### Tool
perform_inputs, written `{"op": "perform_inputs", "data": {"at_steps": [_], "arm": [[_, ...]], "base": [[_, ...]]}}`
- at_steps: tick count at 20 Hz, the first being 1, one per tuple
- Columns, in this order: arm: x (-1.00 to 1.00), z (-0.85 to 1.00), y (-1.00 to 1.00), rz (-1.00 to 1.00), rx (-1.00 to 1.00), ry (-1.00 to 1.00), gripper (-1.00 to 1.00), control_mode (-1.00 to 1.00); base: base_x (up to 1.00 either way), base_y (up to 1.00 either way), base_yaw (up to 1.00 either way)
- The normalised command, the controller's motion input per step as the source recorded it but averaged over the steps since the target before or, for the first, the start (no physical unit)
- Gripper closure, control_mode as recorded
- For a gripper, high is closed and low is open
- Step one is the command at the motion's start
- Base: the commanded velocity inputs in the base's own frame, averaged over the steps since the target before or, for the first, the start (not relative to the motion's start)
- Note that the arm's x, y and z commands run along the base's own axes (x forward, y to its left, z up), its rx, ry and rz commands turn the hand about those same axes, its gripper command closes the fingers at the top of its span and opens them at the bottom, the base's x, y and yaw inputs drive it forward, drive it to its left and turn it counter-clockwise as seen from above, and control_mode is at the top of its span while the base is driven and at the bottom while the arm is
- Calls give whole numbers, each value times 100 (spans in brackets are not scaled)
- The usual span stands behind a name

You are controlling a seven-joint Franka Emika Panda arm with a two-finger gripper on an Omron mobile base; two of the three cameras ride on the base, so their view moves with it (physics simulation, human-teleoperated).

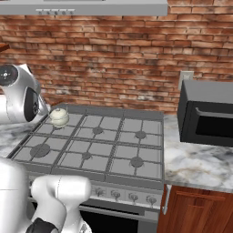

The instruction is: Pick the kettle from the cabinet and place it on a stove burner. Then pick the pot from the counter and place it on another stove burner. Finally, turn both burners on.

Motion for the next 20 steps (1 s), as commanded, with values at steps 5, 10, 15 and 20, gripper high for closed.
{"op": "perform_inputs", "data": {"at_steps": [5, 10, 15, 20], "arm": [[-13, 0, -7, -2, -3, 2, -100, -100], [0, 0, 0, 0, 0, 0, -100, -100], [-13, 0, -5, -1, 1, -5, -100, 100], [0, 0, 0, 0, 0, 0, -100, 100]], "base": [[0, 0, 0], [0, 0, 0], [-37, -21, -5], [-46, -39, -16]]}}
